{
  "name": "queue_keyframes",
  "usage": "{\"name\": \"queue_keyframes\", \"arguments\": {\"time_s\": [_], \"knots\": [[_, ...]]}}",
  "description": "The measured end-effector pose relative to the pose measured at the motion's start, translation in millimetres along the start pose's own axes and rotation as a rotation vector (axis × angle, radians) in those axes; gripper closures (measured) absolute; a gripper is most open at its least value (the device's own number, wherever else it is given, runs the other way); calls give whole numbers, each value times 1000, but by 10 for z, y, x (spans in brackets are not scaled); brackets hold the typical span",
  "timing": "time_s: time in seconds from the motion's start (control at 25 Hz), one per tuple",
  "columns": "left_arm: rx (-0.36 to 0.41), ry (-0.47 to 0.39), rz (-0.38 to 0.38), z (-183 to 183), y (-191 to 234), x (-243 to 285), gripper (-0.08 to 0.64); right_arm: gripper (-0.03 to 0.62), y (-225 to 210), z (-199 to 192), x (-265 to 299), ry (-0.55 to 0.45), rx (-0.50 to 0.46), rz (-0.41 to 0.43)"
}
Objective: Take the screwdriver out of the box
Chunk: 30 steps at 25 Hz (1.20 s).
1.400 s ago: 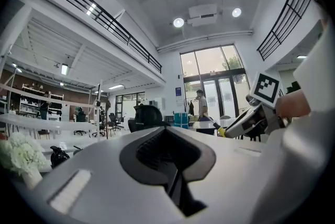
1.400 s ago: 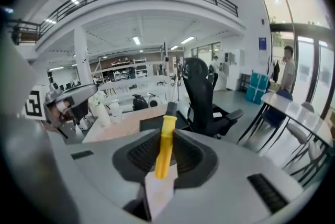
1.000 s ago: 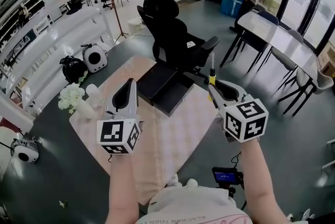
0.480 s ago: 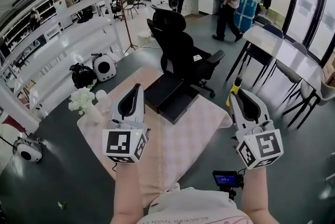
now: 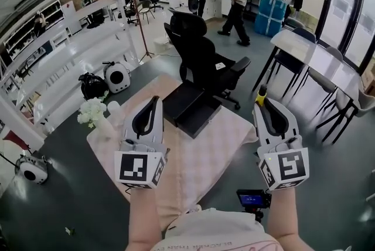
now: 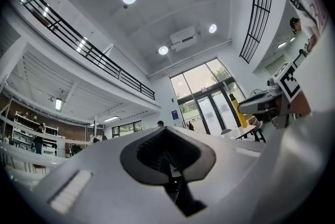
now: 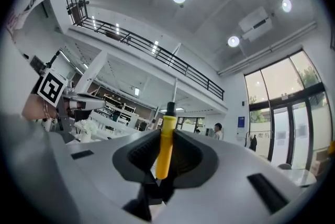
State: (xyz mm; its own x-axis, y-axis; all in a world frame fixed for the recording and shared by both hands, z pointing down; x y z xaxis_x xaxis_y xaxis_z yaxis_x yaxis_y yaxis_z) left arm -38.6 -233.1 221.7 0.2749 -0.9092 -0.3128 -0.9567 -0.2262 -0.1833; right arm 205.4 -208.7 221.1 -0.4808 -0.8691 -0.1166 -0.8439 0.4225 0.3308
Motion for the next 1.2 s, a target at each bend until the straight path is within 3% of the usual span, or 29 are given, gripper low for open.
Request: {"name": "queue_keyframes", "arguments": {"time_s": [0.4,1.2], "knots": [[-13,-16,-3,49,-47,6,551,511,-42,21,0,13,42,1],[-28,-4,-27,-26,-140,27,551,511,36,-134,-38,51,35,17]]}}
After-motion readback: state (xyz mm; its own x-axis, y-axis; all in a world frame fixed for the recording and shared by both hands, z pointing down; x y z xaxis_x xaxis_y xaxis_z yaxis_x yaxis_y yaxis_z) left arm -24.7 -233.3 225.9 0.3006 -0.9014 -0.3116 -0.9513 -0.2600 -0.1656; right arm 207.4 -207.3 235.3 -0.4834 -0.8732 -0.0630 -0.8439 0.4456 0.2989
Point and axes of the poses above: the fingertips, and each gripper's own axes: x forward along the fingers, y to its left, z out of its top, the point moved 2 cm from there along -x, backward along the fingers, and after that the axes turned 8 degrees about z, right-handed, at the moved point
